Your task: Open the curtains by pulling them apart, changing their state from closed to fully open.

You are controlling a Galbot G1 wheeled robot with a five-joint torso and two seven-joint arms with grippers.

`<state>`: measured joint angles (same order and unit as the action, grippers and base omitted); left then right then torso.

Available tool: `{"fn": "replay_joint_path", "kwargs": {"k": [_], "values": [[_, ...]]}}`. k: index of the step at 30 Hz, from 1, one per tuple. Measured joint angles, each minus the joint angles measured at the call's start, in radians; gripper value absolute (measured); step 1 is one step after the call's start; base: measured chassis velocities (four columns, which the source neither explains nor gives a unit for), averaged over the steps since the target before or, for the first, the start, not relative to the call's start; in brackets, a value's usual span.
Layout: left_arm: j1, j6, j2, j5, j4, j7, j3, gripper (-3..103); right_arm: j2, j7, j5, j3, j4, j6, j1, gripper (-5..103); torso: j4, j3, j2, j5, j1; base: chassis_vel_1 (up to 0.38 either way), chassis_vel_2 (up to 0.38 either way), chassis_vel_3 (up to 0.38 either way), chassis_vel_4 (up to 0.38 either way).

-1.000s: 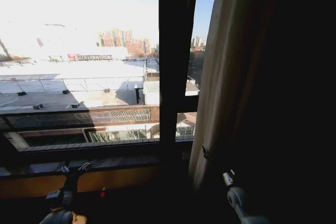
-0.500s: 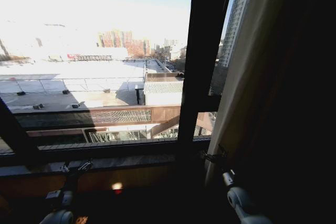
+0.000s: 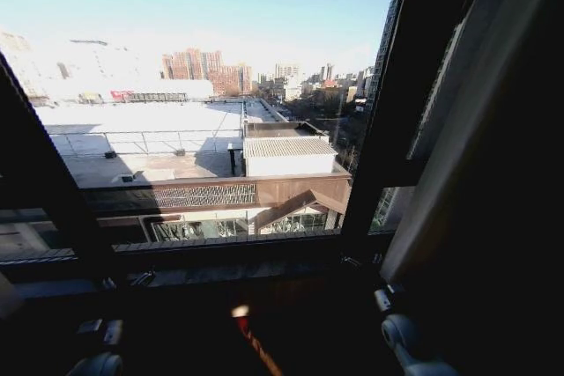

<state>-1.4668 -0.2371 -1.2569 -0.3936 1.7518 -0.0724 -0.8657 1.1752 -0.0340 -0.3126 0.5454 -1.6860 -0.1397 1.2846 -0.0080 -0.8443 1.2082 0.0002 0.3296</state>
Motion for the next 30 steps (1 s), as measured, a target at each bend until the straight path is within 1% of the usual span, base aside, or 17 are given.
{"fn": "replay_joint_path", "kwargs": {"k": [9, 13, 15, 23, 27, 29, 30], "values": [[0.000, 0.000, 0.000, 0.000, 0.000, 0.000, 0.000, 100, 0.000, 0.000, 0.000, 0.000, 0.000, 0.000, 0.000, 100, 0.0000, 0.000, 0.000, -0.0005, 0.000, 0.348, 0.350, -0.355, -0.358], [0.000, 0.000, 0.000, 0.000, 0.000, 0.000, 0.000, 100, 0.000, 0.000, 0.000, 0.000, 0.000, 0.000, 0.000, 100, -0.0001, 0.000, 0.000, 0.0001, 0.000, 0.344, 0.359, -0.350, -0.367], [0.000, 0.000, 0.000, 0.000, 0.000, 0.000, 0.000, 100, 0.000, 0.000, 0.000, 0.000, 0.000, 0.000, 0.000, 100, 0.0000, 0.000, 0.000, -0.0006, 0.000, 0.350, 0.346, -0.345, -0.357], [0.000, 0.000, 0.000, 0.000, 0.000, 0.000, 0.000, 100, 0.000, 0.000, 0.000, 0.000, 0.000, 0.000, 0.000, 100, 0.0000, 0.000, 0.000, -0.0001, 0.000, 0.363, 0.353, -0.354, -0.359], [0.000, 0.000, 0.000, 0.000, 0.000, 0.000, 0.000, 100, 0.000, 0.000, 0.000, 0.000, 0.000, 0.000, 0.000, 100, 0.0001, 0.000, 0.000, -0.0009, 0.000, 0.354, 0.356, -0.356, -0.357], [0.000, 0.000, 0.000, 0.000, 0.000, 0.000, 0.000, 100, 0.000, 0.000, 0.000, 0.000, 0.000, 0.000, 0.000, 100, 0.0001, 0.000, 0.000, 0.0005, 0.000, 0.379, 0.354, -0.357, -0.361], [0.000, 0.000, 0.000, 0.000, 0.000, 0.000, 0.000, 100, 0.000, 0.000, 0.000, 0.000, 0.000, 0.000, 0.000, 100, 0.0000, 0.000, 0.000, 0.0004, 0.000, 0.362, 0.352, -0.332, -0.364]]}}
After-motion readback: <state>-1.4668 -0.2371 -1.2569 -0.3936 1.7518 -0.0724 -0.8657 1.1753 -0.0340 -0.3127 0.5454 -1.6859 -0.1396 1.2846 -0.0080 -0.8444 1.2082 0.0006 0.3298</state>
